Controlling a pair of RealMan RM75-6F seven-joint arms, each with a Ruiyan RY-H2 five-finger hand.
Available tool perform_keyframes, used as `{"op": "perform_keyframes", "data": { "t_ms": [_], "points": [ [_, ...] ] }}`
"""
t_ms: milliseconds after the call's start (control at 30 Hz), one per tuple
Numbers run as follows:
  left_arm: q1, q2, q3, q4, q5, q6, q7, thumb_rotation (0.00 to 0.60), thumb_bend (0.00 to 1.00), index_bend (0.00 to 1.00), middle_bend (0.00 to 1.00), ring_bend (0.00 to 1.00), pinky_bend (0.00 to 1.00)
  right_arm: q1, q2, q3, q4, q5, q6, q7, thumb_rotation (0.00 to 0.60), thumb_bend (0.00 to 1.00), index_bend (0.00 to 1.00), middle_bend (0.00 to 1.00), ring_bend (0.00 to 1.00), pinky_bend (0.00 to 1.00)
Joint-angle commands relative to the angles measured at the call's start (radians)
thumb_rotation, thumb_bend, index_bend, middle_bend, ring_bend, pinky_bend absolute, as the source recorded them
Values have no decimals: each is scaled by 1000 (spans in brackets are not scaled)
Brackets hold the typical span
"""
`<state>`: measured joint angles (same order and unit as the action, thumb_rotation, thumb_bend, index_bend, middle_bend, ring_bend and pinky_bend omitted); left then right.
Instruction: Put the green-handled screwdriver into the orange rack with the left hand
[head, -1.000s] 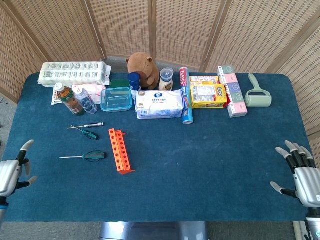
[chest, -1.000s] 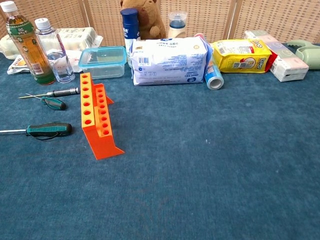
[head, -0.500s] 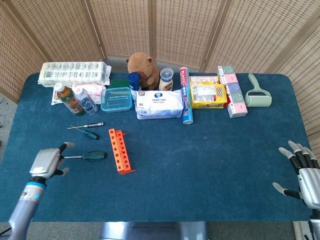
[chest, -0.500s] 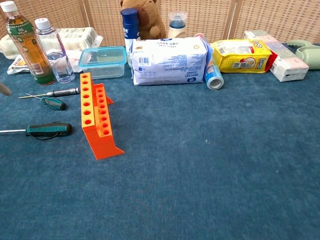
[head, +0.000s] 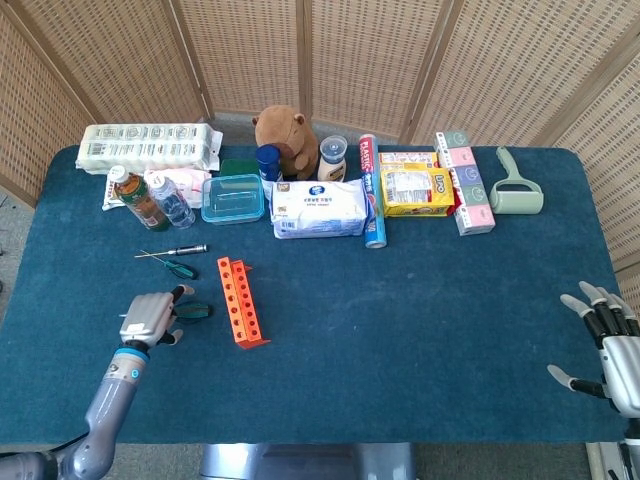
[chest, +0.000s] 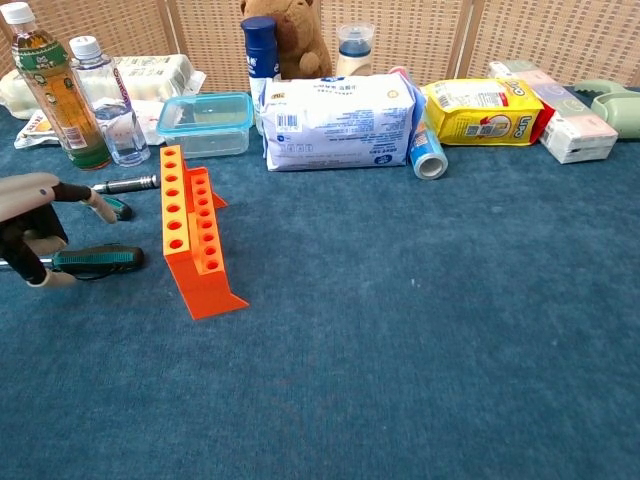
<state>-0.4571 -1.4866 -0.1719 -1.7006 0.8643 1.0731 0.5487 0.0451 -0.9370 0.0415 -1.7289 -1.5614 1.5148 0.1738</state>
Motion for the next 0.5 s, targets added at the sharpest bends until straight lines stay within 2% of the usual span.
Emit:
{"op": "perform_keyframes", "data": {
  "t_ms": [33, 333, 500],
  "points": [
    [-22, -24, -3, 4, -42, 12, 35, 600, 264, 254, 956, 936, 938, 0, 2, 1, 2, 1, 1, 6, 600, 16, 156, 45, 0, 0],
    [-66, -61, -11, 22, -131, 17, 79, 600, 299, 259, 957, 936, 938, -2, 9, -2, 2, -5, 3, 25, 600, 15, 156, 47, 0, 0],
    [-83, -74, -8, 24, -158, 30, 98, 600, 366, 306, 957, 936, 938, -2, 12, -2, 4, -5, 2, 35, 600, 16, 156, 49, 3, 0]
  ]
}}
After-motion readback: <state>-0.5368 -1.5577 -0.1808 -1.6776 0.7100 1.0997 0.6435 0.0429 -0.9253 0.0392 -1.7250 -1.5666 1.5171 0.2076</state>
